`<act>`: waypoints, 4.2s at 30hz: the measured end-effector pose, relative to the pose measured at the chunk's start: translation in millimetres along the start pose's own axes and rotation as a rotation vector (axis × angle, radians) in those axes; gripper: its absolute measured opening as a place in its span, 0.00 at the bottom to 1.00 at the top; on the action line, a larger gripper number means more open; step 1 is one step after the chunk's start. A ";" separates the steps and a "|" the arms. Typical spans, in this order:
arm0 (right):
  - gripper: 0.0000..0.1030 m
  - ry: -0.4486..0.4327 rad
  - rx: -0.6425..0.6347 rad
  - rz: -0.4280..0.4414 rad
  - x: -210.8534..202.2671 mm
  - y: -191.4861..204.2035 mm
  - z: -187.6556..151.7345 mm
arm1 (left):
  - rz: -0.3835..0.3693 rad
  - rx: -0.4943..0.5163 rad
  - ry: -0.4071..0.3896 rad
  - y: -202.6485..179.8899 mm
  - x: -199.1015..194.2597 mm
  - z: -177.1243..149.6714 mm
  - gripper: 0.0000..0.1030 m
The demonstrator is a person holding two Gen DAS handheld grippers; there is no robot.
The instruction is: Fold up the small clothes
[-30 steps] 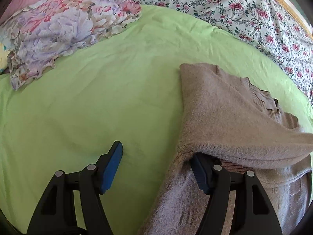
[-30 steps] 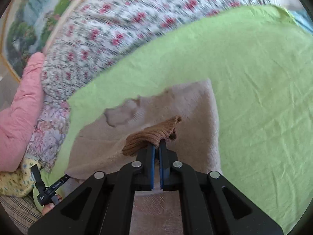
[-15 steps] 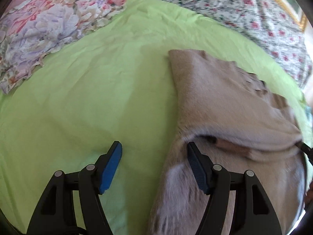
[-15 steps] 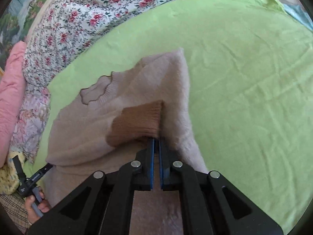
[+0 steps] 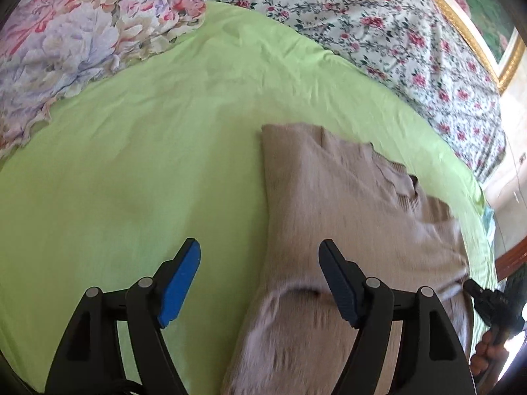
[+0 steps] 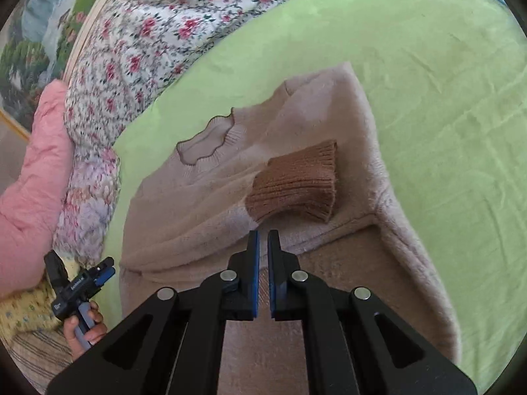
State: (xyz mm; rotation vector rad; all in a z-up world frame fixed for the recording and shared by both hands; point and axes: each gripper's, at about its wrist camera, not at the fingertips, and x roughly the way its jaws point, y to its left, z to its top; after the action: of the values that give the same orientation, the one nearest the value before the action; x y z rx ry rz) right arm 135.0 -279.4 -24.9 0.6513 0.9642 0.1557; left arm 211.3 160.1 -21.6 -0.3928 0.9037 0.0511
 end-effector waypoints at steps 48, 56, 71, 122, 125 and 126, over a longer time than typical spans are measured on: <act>0.41 -0.099 -0.033 -0.118 -86.7 -5.9 -47.4 | -0.059 0.121 0.054 -10.7 -22.9 -40.8 0.47; 0.41 -0.081 -0.120 -0.127 -118.7 -5.5 -90.1 | -0.069 0.123 0.111 21.5 -86.7 -144.4 0.47; 0.42 -0.031 -0.212 -0.059 -166.0 -39.4 -180.7 | -0.153 0.138 0.171 51.4 -132.6 -276.5 0.54; 0.08 -0.193 -0.168 0.444 -174.2 -30.9 -114.0 | -0.535 0.110 -0.199 27.4 -181.1 -168.5 0.05; 0.08 -0.226 -0.168 0.413 -167.4 -24.9 -90.7 | -0.500 0.102 -0.208 21.1 -165.2 -143.0 0.05; 0.08 -0.234 -0.171 0.406 -165.6 -22.9 -84.4 | -0.492 0.103 -0.214 18.2 -160.5 -133.2 0.05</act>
State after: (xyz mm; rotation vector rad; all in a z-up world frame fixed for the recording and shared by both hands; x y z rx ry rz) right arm -31.5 -326.8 46.2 0.6841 0.5783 0.5046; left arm 7.1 149.3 23.3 -0.4937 0.5780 -0.3974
